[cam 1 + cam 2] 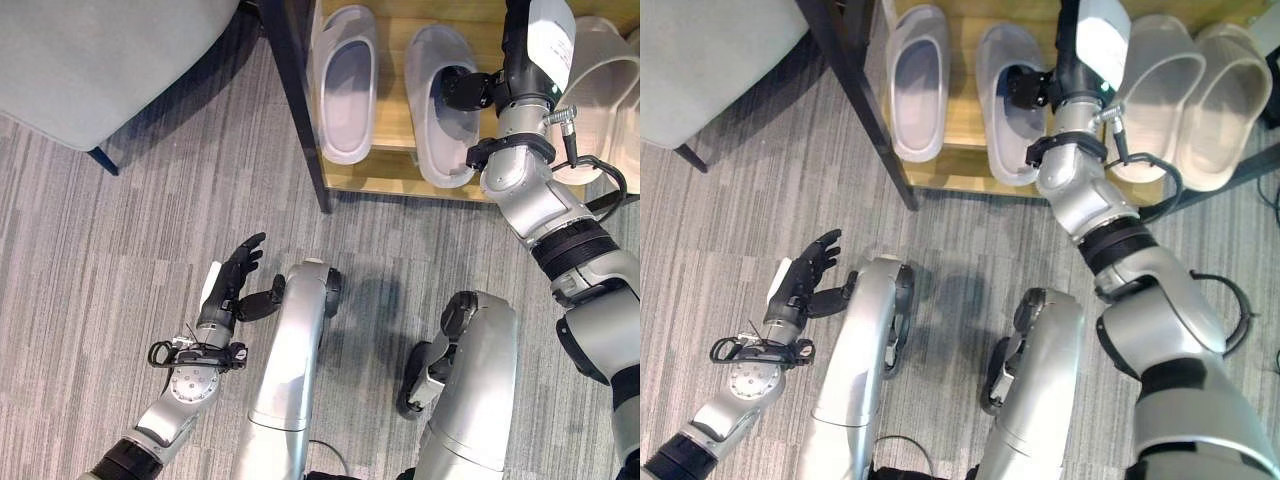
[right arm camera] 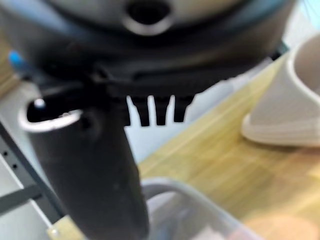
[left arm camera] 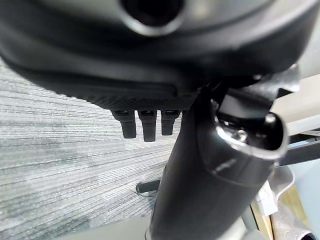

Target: Arrange the slippers neatly on the shoe rack.

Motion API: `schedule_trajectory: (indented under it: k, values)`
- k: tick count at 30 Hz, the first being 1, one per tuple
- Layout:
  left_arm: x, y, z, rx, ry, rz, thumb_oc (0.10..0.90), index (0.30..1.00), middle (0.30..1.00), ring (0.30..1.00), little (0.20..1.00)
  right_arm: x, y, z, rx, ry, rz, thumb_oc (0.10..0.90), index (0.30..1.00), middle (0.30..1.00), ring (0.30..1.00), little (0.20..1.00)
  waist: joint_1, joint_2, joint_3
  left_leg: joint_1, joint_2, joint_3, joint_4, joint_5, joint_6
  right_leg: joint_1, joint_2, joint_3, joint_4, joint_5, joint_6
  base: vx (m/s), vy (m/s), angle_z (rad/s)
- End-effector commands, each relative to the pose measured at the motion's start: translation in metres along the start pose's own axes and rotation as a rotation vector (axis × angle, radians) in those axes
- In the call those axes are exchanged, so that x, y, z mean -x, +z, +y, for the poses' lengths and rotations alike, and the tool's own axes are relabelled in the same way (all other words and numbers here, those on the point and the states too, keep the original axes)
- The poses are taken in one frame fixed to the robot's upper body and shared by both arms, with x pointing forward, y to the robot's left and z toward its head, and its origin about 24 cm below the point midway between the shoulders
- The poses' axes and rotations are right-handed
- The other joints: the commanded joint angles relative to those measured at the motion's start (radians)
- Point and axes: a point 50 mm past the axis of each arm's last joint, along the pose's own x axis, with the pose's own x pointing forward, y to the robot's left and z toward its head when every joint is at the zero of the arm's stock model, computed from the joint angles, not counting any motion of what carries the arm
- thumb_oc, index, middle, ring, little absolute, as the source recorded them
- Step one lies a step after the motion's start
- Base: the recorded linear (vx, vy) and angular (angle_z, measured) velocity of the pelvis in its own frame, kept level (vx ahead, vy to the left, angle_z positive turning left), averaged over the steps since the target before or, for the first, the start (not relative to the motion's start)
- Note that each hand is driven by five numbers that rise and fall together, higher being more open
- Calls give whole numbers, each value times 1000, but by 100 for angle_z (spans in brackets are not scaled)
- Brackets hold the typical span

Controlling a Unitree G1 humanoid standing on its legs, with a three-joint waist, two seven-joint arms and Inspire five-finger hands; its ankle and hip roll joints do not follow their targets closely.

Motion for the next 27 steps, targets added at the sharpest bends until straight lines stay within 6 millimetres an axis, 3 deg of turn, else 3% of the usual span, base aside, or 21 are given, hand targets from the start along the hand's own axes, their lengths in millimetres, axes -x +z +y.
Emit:
schedule_trajectory:
  k: [1, 7, 12, 15, 22, 27]
  values:
    - [5, 22, -13, 34, -82, -110, 800, 900, 900, 900, 900, -22, 57, -42, -82, -88, -268, 800, 900, 900, 900, 900, 22, -24, -33, 9, 4, 2, 54, -194, -35, -35, -37, -9, 79, 10, -101, -26, 26, -3]
    - [8, 18, -4, 3, -73, -87, 800, 900, 900, 900, 900, -5, 64, -46, -169, 34, -359, 800, 900, 900, 900, 900, 2, -24, -33, 9, 7, -10, 63, -194, -35, -35, -30, -20, 69, 9, -91, -12, 19, -11]
    - [9, 17, -2, 0, -56, -78, 800, 900, 900, 900, 900, 5, 65, -47, -249, 34, -369, 800, 900, 900, 900, 900, -8, -21, -33, 9, 10, -5, 62, -193, -32, -35, -26, -23, 64, 9, -86, -8, 5, -6]
    - [9, 17, -3, 14, -37, -84, 800, 900, 900, 900, 900, 22, 61, -42, -382, 9, -360, 800, 900, 900, 900, 900, -25, -15, -33, 9, 9, 5, 57, -193, -27, -35, -17, -20, 59, 10, -86, -3, -27, -6]
    - [9, 23, -6, 19, -8, -123, 800, 900, 900, 900, 900, 61, 43, -38, -489, -150, -294, 800, 900, 900, 900, 900, -59, -2, -33, 9, -7, 25, 51, -185, -15, -35, 5, -5, 66, 2, -92, 4, -12, -3]
    - [10, 24, -6, 14, -3, -131, 800, 900, 900, 900, 900, 71, 42, -37, -506, -166, -293, 800, 900, 900, 900, 900, -63, 1, -33, 9, -8, 26, 52, -184, -13, -35, 4, -8, 67, -1, -92, 0, 0, 0]
